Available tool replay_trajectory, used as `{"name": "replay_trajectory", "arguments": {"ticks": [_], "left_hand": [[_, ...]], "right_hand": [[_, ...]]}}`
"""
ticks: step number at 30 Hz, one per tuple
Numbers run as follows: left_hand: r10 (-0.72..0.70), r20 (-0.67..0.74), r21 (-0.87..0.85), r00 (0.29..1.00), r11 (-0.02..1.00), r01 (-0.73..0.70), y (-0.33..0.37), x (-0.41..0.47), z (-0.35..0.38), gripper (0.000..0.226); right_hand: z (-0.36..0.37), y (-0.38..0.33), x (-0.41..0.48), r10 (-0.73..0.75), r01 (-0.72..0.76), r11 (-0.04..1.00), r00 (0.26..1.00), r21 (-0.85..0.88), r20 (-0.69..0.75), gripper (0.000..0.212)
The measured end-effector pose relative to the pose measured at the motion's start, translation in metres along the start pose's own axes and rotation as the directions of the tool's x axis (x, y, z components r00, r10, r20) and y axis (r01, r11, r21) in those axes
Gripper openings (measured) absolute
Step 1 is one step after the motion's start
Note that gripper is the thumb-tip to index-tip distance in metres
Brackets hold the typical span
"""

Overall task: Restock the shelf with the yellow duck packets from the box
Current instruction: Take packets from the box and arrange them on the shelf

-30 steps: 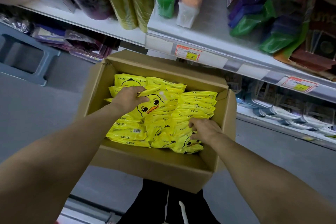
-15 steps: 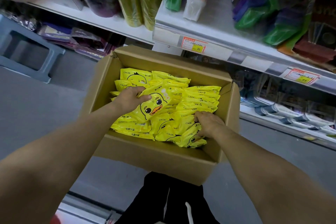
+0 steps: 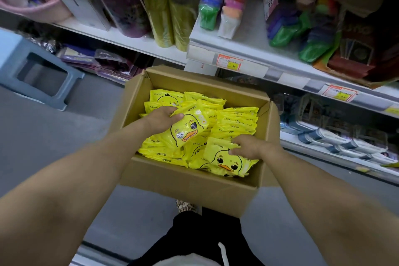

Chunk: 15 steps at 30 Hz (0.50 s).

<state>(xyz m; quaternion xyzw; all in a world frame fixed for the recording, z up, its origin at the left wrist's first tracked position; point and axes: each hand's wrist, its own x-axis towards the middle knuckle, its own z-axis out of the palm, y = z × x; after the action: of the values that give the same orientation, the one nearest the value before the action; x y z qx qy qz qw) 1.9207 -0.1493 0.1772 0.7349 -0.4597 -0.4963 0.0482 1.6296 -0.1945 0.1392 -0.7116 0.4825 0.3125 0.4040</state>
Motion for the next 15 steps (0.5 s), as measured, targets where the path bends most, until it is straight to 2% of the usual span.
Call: {"name": "replay_trajectory", "arguments": {"ticks": [3,6,7,9,11,12,15], "left_hand": [[0.016,-0.019,-0.046,1.0,0.999,-0.017,0.014,-0.013,-0.01,0.067],[0.03,0.022,-0.161,0.999,0.987,-0.026,0.033,-0.029,-0.024,0.075],[0.046,0.044,-0.176,0.998,0.984,-0.038,0.041,-0.034,-0.028,0.068],[0.087,0.119,-0.189,0.989,0.98,-0.064,0.06,-0.05,-0.037,0.038],[0.139,0.168,-0.148,0.976,0.982,-0.114,0.079,-0.06,-0.047,0.031],[0.161,0.178,-0.12,0.971,0.983,-0.141,0.091,-0.065,-0.053,0.033],[0.222,0.169,-0.031,0.96,0.975,-0.22,0.133,-0.081,-0.077,0.044]], "right_hand": [[-0.004,-0.004,-0.023,0.032,-0.025,0.996,0.996,0.088,-0.079,0.068],[-0.013,-0.004,-0.051,0.065,-0.03,0.973,0.987,0.228,-0.147,0.077],[-0.016,-0.003,-0.062,0.08,-0.029,0.955,0.983,0.294,-0.165,0.083],[-0.022,-0.002,-0.082,0.097,-0.003,0.908,0.974,0.42,-0.203,0.098],[-0.031,-0.002,-0.102,0.094,0.037,0.87,0.967,0.491,-0.239,0.107],[-0.038,-0.002,-0.113,0.091,0.061,0.857,0.959,0.512,-0.267,0.1],[-0.067,-0.001,-0.144,0.061,0.174,0.8,0.929,0.575,-0.365,0.044]]}}
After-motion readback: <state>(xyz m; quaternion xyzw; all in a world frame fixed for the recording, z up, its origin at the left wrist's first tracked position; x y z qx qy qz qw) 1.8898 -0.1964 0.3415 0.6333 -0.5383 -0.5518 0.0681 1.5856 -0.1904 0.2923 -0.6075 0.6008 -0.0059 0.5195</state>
